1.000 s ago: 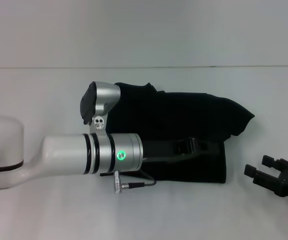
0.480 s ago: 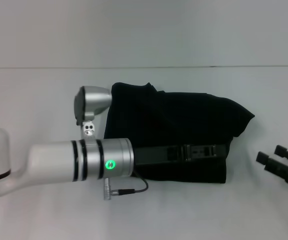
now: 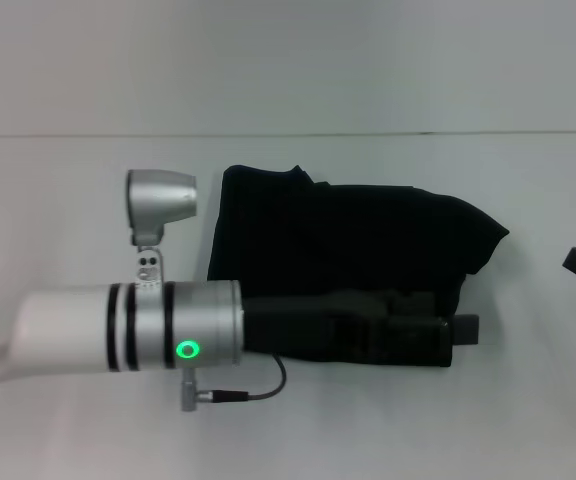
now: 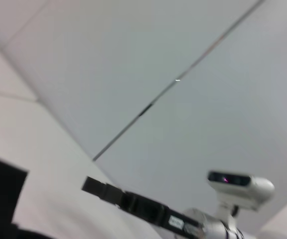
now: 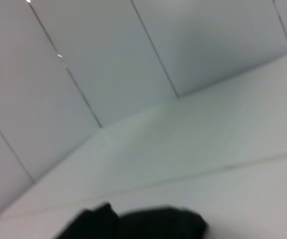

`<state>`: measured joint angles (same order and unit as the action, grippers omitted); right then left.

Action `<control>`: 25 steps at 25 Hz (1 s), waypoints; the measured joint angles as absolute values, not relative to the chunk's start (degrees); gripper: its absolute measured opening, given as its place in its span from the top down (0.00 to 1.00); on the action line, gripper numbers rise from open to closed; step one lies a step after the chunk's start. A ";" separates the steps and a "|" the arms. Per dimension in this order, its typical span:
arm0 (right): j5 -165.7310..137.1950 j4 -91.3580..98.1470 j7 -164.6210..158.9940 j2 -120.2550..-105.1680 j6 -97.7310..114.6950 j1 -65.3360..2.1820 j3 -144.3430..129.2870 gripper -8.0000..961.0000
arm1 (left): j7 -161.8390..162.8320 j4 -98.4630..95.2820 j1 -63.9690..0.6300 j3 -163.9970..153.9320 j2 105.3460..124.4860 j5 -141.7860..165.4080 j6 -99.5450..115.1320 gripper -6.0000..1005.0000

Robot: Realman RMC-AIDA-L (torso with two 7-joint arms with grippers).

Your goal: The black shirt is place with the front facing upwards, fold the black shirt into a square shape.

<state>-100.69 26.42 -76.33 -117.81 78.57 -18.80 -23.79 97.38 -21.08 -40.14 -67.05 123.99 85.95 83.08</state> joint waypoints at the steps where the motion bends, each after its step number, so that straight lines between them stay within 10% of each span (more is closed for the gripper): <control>1: -101.19 28.10 -78.37 -117.77 79.51 -19.37 -24.29 0.17 | 95.54 -22.47 -39.04 -67.02 123.85 86.10 84.33 0.10; 12: -123.32 56.92 -121.32 -116.39 84.10 -35.65 -38.87 0.17 | 73.72 -31.32 -24.22 -62.05 121.55 86.96 89.37 0.06; 25: -151.05 67.50 -147.53 -120.69 86.38 -52.11 -59.18 0.17 | 64.70 -30.44 -18.49 -57.53 119.35 87.23 89.72 0.07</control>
